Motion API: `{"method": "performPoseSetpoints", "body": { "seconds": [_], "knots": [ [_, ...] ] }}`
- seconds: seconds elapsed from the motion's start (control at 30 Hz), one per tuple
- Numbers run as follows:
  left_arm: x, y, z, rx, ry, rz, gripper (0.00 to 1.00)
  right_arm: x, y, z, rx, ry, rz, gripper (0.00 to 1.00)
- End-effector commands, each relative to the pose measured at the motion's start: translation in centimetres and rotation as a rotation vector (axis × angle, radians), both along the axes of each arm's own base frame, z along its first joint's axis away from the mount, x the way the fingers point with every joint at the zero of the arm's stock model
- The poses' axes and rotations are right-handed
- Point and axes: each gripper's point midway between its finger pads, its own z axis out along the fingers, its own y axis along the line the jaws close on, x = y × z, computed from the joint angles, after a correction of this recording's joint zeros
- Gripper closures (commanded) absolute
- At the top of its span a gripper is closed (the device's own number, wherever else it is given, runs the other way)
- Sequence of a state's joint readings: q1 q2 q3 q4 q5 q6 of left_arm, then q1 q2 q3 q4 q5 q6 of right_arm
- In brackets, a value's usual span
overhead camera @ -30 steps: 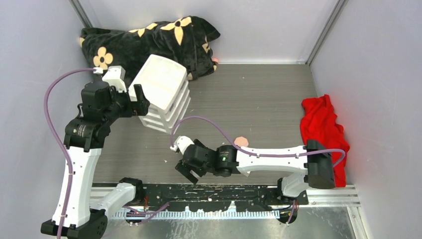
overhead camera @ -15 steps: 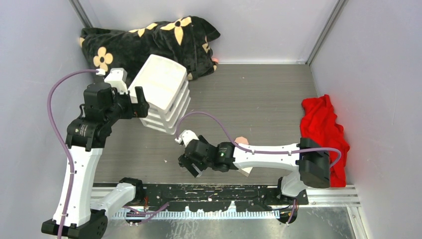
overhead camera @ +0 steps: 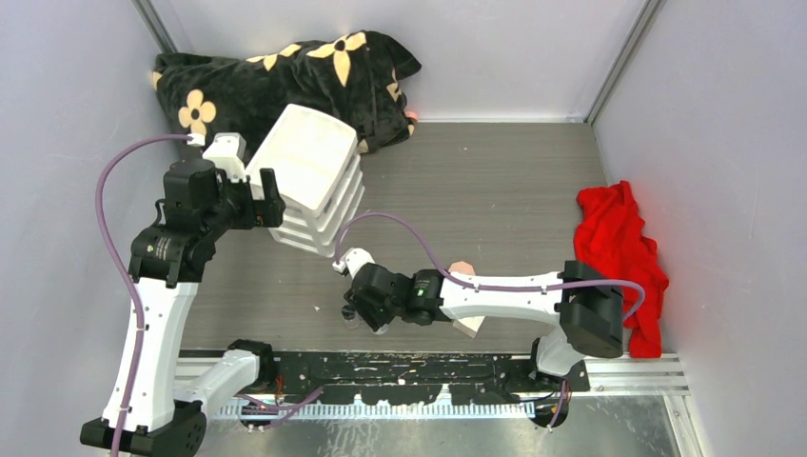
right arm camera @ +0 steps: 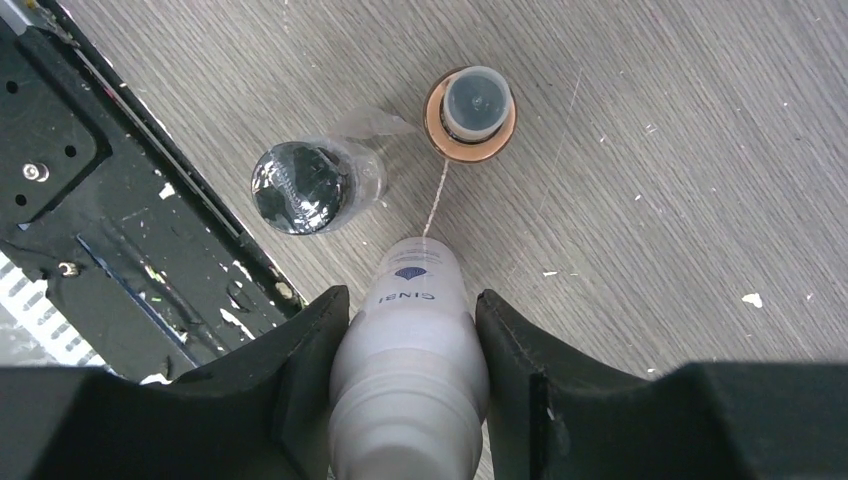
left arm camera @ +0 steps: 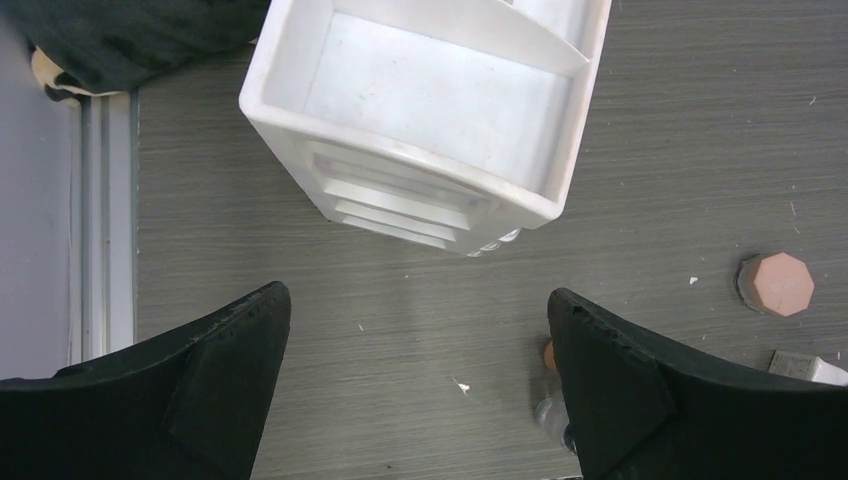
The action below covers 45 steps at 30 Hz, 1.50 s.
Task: Organize the makeup
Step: Pick up the makeup from the center of the board, then place the makeup at the center of the board.
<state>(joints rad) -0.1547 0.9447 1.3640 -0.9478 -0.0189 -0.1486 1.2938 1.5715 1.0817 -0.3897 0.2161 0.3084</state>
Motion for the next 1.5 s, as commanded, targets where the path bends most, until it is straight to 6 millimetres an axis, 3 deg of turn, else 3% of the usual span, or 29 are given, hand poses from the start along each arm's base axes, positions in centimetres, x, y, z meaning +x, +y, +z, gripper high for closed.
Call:
{"method": "performPoseSetpoints", "body": {
  "seconds": [0.0, 0.13, 0.43, 0.67, 0.77, 0.9, 1.07, 1.27, 1.47],
  "knots": [
    [0.2, 0.5, 1.3, 0.011, -0.061, 0.010, 0.00, 1.2, -0.3, 1.1, -0.017, -0.046, -0.049, 0.70],
    [0.2, 0.4, 1.4, 0.009, -0.058, 0.005, 0.00, 2.2, -1.6, 3.5, -0.021, -0.103, -0.095, 0.72],
    [0.0, -0.1, 1.5, -0.009, -0.060, -0.014, 0.00, 5.3, -2.7, 14.5, -0.003, -0.238, -0.106, 0.72],
    [-0.7, -0.1, 2.0, -0.012, -0.063, -0.022, 0.00, 13.0, -1.3, 24.9, 0.142, -0.383, -0.163, 0.71],
    [-1.1, -0.1, 2.0, -0.007, -0.058, -0.027, 0.00, 16.3, 0.1, 28.0, 0.182, -0.433, -0.165, 0.71],
    [-1.4, 0.0, 2.2, -0.004, -0.061, -0.028, 0.00, 20.7, 1.5, 30.7, 0.213, -0.515, -0.194, 0.70],
    [-1.7, 0.0, 2.4, -0.002, -0.064, -0.033, 0.00, 25.1, 2.7, 32.2, 0.330, -0.555, -0.227, 0.70],
    [-1.2, 0.7, 2.8, 0.027, -0.075, -0.003, 0.00, 26.2, 4.2, 32.4, 0.394, -0.592, -0.208, 0.70],
    [0.2, 0.3, 4.0, 0.003, -0.111, -0.002, 0.00, 26.3, 4.0, 33.6, 0.423, -0.615, -0.213, 0.70]
  ]
}}
